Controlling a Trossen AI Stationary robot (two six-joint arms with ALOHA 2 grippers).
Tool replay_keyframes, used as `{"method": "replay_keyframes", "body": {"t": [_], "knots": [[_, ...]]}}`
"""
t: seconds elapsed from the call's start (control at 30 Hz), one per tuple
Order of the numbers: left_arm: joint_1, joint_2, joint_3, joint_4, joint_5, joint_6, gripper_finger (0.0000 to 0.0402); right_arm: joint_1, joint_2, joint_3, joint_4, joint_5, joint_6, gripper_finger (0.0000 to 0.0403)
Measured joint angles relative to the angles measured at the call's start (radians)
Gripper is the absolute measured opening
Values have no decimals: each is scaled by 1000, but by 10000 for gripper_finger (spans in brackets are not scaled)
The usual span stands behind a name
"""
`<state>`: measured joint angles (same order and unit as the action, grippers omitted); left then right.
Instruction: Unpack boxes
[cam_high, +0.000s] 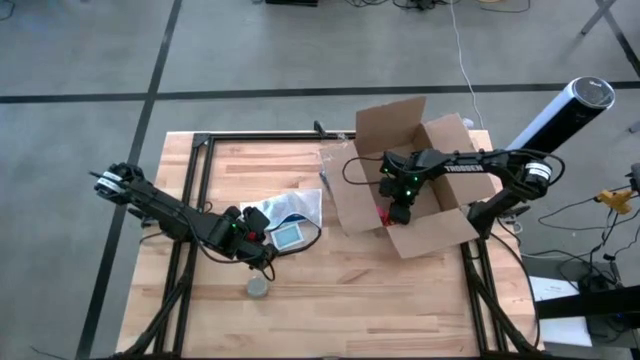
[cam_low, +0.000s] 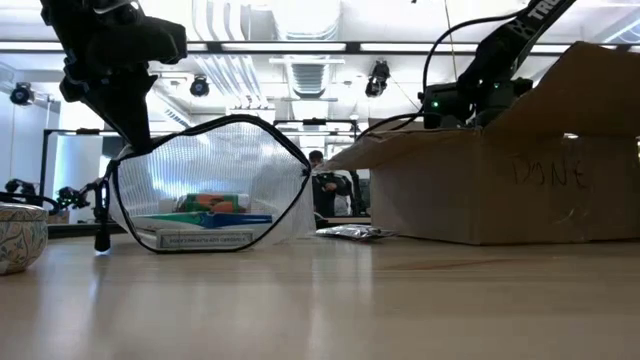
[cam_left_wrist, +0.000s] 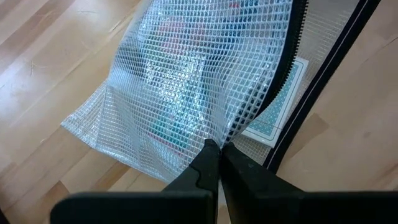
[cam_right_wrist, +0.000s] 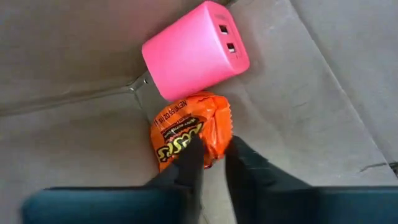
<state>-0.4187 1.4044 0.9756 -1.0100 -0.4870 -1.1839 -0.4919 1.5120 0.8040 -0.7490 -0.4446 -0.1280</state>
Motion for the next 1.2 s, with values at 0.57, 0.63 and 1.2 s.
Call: {"method": "replay_keyframes", "body": {"t": [0.57, 0.63, 1.2], "knots": [[0, 0, 0, 0, 1, 23, 0, 0, -72, 70, -88, 29, 21, 0], [0, 0, 0, 0, 1, 23, 0, 0, -76, 108, -123, 47, 20, 0], [0, 0, 0, -1, 0, 23, 0, 5, -84, 537, -198, 95, 115, 0]]}}
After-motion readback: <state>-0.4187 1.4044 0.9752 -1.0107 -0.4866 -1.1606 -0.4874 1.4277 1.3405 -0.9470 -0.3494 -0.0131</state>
